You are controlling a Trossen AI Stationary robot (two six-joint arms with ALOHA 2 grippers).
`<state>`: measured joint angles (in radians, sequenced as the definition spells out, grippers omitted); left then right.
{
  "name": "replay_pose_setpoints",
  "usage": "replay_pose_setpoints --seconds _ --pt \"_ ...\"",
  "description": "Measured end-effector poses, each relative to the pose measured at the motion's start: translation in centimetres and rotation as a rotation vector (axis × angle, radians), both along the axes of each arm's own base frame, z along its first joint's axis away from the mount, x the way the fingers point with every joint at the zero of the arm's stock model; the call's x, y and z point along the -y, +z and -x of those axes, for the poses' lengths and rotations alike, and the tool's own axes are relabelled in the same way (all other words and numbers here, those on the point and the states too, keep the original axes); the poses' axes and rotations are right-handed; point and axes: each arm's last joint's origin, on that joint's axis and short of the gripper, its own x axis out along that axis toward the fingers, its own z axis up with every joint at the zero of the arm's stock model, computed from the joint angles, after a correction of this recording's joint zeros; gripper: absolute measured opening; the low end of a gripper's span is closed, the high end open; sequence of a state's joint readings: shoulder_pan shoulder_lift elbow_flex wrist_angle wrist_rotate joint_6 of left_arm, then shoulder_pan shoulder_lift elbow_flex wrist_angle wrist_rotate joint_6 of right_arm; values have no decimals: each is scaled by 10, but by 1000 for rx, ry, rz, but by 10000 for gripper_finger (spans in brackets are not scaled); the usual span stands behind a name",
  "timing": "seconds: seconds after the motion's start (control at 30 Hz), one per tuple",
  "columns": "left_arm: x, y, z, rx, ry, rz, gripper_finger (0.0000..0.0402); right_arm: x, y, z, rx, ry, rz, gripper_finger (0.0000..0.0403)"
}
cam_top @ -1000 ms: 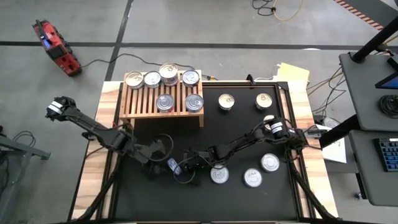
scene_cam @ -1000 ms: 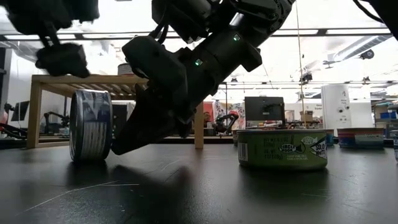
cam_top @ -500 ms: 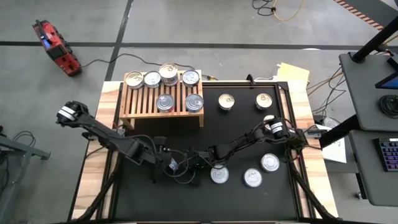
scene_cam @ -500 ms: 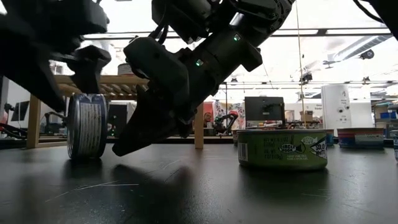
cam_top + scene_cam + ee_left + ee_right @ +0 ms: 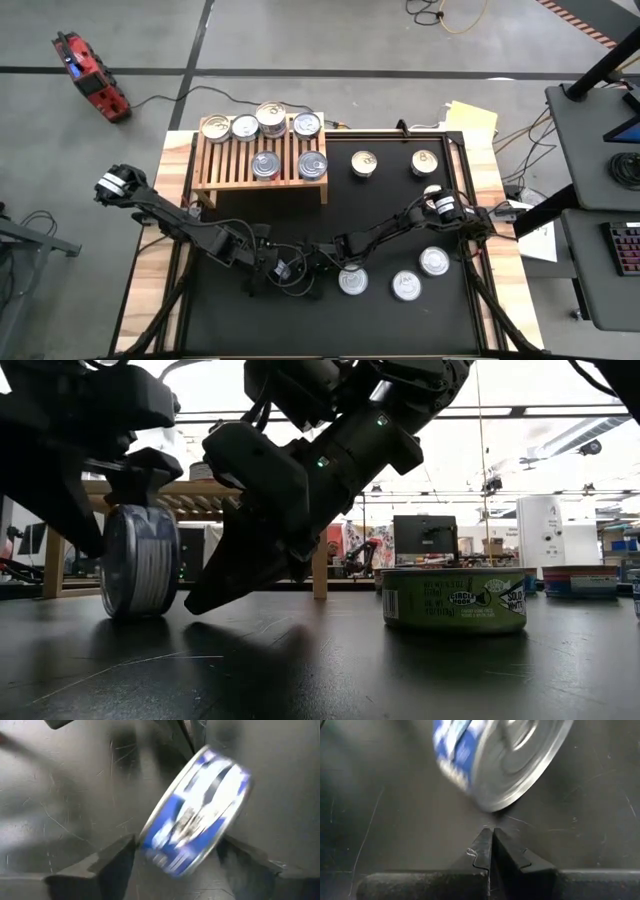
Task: Stack canned seafood by type on shelf
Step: Stack the blue tuna can on top of the other blue tuna can on the shelf
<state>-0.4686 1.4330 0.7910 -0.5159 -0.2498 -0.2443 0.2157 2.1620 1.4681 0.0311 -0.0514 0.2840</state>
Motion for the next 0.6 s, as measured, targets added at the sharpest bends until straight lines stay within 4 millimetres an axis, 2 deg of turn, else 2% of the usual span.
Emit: replay_pose_setpoints --seconds 0.23,0.37,0.47,0.6 --pt "1 -1 -1 7 -3 10 165 0 0 0 2 4 5 9" --pt "3 2 -6 72 4 47 122 0 0 0 2 5 6 9" --pt "6 6 -12 134 7 81 111 0 0 0 1 5 6 9" --pt "6 6 -12 134 25 90 122 0 0 0 2 5 6 9"
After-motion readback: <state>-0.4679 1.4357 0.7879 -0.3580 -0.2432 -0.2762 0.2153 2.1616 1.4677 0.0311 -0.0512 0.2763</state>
